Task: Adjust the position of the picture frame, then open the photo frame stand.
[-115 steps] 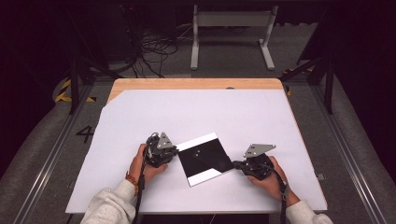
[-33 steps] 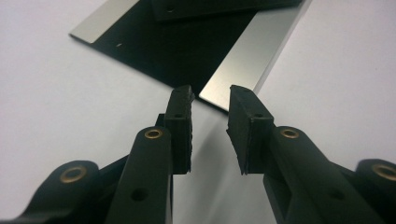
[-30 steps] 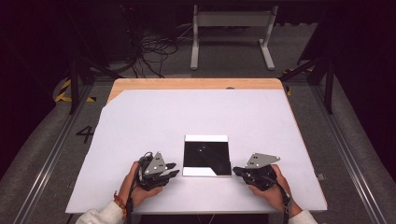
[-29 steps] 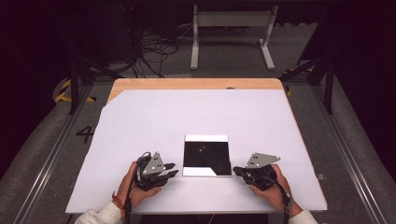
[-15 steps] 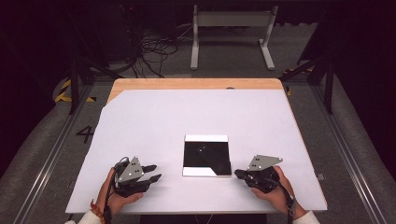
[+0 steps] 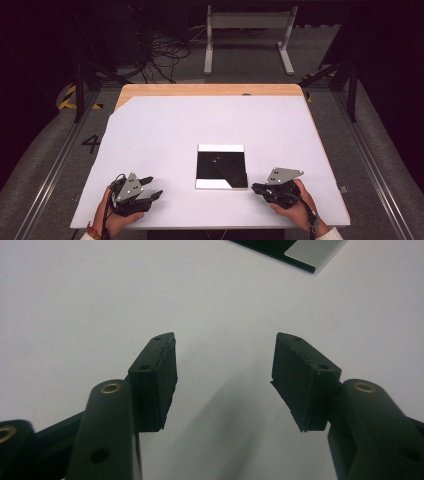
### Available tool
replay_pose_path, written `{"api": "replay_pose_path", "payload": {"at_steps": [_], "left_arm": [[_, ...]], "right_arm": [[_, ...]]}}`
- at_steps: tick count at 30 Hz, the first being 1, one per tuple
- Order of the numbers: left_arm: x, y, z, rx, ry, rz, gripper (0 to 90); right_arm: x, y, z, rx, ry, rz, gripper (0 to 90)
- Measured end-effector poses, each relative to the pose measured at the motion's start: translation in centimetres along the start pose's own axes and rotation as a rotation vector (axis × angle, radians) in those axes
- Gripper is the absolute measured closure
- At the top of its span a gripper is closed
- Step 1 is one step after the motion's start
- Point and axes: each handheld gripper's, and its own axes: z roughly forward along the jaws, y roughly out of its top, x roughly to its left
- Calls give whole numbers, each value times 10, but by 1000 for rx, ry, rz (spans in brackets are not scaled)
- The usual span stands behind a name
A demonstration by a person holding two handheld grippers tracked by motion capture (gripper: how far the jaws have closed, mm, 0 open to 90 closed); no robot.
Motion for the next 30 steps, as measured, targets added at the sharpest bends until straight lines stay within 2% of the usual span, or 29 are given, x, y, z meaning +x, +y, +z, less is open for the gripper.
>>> {"api": "replay_pose_path", "payload": {"at_steps": [6, 10, 18, 21, 25, 30], "left_arm": [[-2, 0, 2, 3, -3, -6, 422], [-5, 1, 4, 11, -4, 7, 402], [-5, 1, 6, 17, -2, 4, 385], [-5, 3, 7, 9, -20, -11, 381], [-6, 6, 11, 3, -30, -7, 375], [-7, 8, 16, 18, -41, 0, 366]], "right_arm": [[0, -1, 2, 17, 6, -4, 836], [-1, 0, 2, 23, 8, -1, 826], [0, 0, 4, 51, 26, -5, 804], [0, 1, 5, 71, 34, -4, 796], [-1, 0, 6, 87, 38, 4, 793], [0, 1, 5, 97, 40, 3, 769]]}}
